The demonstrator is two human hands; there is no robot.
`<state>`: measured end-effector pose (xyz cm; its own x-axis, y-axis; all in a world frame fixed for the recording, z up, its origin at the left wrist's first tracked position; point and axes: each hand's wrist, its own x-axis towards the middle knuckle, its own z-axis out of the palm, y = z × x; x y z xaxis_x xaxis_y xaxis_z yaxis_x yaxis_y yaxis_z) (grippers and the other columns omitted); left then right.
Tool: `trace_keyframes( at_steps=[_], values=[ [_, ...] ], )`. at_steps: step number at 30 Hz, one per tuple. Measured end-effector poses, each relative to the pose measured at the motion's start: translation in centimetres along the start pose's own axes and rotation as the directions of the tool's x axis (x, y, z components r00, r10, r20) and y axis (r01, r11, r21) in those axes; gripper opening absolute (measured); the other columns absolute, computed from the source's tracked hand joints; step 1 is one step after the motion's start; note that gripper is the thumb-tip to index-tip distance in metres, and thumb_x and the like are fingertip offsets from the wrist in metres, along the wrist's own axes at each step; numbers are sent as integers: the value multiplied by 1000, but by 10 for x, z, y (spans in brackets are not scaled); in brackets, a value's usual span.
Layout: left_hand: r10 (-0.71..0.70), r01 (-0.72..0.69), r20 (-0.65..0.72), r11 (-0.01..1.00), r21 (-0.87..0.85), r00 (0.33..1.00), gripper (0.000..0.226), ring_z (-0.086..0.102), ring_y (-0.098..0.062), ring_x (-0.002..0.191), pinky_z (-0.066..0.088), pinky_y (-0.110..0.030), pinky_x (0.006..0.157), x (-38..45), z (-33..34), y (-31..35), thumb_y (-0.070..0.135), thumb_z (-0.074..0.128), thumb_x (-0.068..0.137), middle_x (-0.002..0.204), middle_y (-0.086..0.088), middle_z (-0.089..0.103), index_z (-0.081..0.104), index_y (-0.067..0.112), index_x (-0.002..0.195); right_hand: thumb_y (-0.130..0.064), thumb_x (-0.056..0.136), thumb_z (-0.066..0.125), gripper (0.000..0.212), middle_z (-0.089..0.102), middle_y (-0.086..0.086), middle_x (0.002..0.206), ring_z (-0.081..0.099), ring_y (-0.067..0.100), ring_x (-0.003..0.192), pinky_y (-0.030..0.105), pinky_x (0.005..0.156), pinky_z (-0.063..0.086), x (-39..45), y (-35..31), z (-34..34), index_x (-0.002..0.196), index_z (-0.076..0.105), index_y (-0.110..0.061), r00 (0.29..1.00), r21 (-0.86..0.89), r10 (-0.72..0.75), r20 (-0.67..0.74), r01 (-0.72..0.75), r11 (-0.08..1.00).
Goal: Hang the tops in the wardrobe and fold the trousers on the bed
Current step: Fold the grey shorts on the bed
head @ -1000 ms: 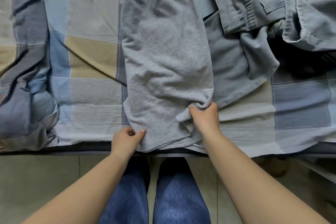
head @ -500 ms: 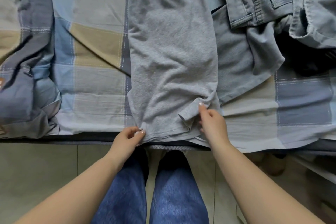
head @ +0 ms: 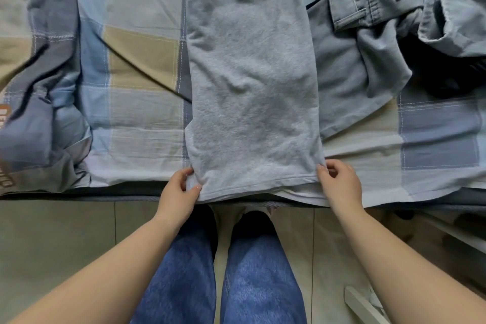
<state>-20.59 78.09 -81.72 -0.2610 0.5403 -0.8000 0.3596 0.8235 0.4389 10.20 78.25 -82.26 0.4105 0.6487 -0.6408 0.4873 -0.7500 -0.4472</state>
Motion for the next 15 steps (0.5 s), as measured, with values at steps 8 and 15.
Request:
trace_keyframes(
  at_steps=[8, 15],
  values=[
    [-113, 121, 81, 988, -98, 990, 30, 61, -25, 87, 49, -50, 92, 1, 1, 7, 28, 70, 86, 98, -22, 68, 65, -1, 95, -36, 91, 57, 42, 41, 7, 61, 39, 19, 59, 33, 57, 27, 11, -9, 0, 69, 47, -2, 992, 91, -13, 129, 1, 996],
    [-167, 212, 162, 920, -329, 973, 22, 64, -21, 100, 50, -37, 94, -14, -8, -8, 25, 55, 96, 103, -8, 69, 64, 5, 101, -36, 90, 61, 29, 55, -9, 58, 50, 8, 58, 20, 54, 37, 4, 0, -7, 64, 60, -21, 981, 99, 25, 191, -44, 994]
  ],
)
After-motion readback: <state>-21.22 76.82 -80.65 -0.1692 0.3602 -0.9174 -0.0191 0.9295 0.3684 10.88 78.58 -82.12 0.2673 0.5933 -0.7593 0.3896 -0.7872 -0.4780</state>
